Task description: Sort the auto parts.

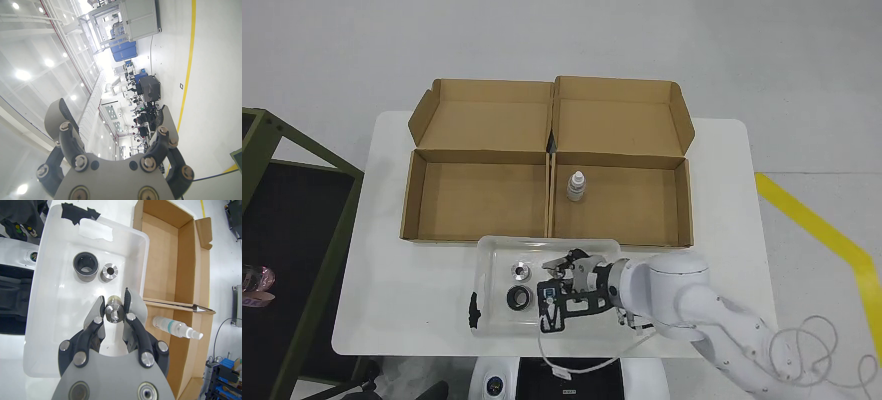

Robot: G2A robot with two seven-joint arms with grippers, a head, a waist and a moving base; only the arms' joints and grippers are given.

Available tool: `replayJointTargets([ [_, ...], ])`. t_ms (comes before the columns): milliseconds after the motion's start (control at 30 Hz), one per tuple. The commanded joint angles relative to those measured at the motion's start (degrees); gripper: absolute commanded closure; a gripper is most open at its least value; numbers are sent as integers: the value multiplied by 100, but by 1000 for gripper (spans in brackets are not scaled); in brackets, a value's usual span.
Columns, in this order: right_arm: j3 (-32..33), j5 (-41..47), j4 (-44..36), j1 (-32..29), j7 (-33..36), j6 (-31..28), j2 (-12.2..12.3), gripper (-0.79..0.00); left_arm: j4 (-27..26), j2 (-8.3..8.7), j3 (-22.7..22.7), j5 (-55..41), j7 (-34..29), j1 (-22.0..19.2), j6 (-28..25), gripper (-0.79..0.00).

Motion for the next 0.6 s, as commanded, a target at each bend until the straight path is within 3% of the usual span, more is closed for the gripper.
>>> replayJointTargets([
  [0, 140, -69, -64, -44, -132, 57, 23, 0, 0, 0, 0, 0, 0, 0, 0, -785],
  [567, 1043, 222, 285, -184, -1302, 290, 119, 0, 0, 0, 0, 0, 0, 0, 0, -785],
])
